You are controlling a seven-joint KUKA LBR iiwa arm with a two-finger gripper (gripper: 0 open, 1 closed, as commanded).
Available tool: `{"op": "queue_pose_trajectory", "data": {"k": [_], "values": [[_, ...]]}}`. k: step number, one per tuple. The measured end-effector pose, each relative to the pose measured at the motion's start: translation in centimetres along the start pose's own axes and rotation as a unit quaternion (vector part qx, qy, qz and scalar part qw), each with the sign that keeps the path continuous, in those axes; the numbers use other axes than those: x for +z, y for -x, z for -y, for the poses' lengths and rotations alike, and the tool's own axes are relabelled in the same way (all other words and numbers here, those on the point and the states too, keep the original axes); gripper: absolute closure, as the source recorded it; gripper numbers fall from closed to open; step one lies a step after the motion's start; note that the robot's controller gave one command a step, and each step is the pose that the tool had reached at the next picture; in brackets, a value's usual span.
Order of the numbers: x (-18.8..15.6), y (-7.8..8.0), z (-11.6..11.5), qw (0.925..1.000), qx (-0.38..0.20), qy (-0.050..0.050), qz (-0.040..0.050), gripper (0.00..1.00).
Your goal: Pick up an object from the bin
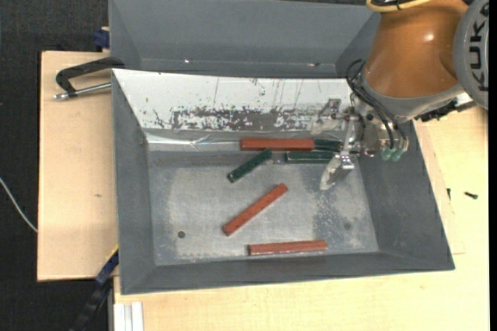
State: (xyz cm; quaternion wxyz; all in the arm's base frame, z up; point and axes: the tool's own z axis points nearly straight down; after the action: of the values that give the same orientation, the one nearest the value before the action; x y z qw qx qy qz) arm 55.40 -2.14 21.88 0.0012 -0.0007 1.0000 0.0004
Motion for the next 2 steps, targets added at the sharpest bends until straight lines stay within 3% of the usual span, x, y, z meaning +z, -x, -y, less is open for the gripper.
{"op": "queue_pose_trajectory", "data": {"k": [1,2], "values": [[0.0,0.0,0.0,1.0,0.0,0.0,0.0,0.0],[1.6,1.2,-1.5,0.9998,-0.022,-0.001,0.0027,0.0]]}}
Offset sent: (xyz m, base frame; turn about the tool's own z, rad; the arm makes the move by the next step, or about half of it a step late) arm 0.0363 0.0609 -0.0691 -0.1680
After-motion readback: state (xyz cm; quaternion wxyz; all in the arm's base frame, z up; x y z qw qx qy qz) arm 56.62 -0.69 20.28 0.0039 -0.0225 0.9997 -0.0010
